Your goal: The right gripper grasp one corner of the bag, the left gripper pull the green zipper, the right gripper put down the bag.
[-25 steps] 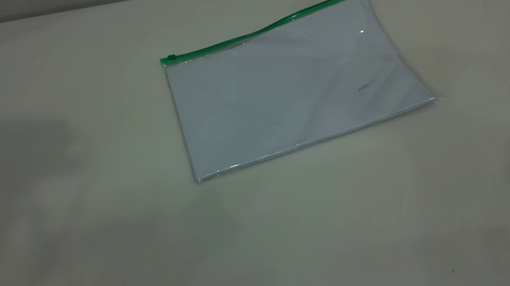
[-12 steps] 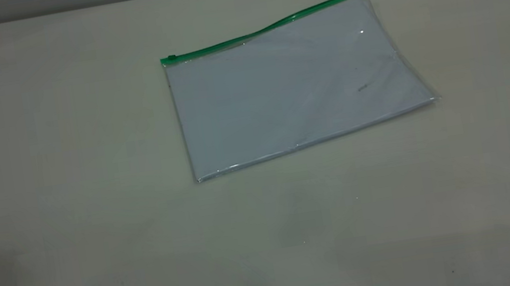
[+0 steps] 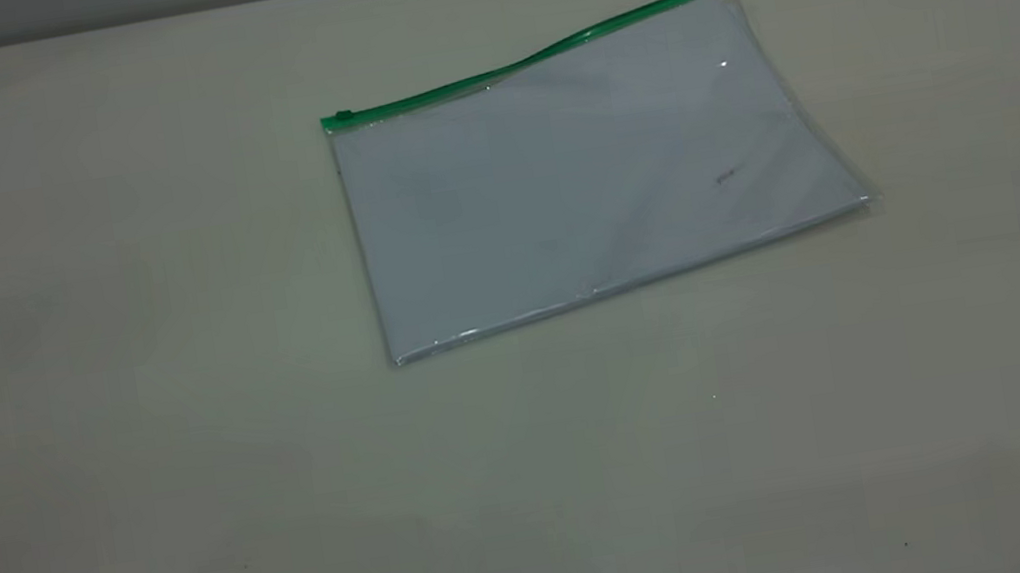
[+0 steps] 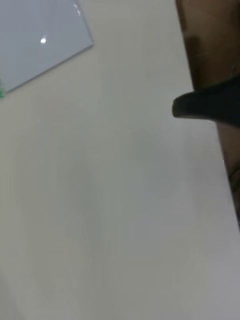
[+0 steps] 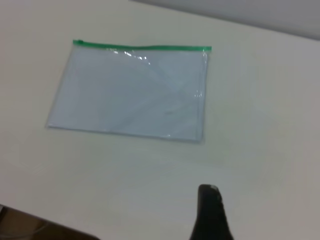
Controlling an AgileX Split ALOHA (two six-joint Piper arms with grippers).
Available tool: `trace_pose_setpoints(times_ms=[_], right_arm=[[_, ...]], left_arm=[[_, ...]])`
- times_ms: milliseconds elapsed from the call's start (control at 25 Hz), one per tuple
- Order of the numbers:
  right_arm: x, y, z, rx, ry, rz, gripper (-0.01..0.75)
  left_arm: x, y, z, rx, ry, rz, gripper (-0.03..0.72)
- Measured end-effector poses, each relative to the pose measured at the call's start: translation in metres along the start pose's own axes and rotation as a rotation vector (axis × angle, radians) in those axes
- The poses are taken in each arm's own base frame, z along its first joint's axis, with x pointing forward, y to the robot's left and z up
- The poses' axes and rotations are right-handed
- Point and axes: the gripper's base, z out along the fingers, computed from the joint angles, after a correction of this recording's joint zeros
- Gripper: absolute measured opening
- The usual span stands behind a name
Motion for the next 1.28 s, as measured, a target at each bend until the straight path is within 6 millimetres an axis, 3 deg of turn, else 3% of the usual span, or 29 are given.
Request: trace_pose_setpoints(times_ms=[240, 600, 840, 1120, 1280], right_arm=[[0.021, 0.006, -0.005, -0.007, -0.021, -0.006, 0.581], [0.049, 0.011, -0.009, 0.013, -0.07, -0.029, 0.579], [0.065, 0.009, -0.022, 0.097, -0.094, -0.064, 0.579], [0.083, 0.005, 0.004, 0.093, 0.0, -0.048, 0.579], [0.083, 0.004, 0.006, 0.094, -0.004, -0.047, 0.579]], left_arm=[[0.049, -0.001, 0.015, 0.0, 0.001, 0.006, 0.586], [0.081, -0.002, 0.046, 0.002, 0.091, 0.008, 0.586], [0.085, -0.004, 0.056, 0.027, 0.101, 0.012, 0.586], [0.085, -0.005, 0.056, 0.039, 0.096, 0.023, 0.586], [0.084, -0.005, 0.056, 0.04, 0.094, 0.025, 0.586]])
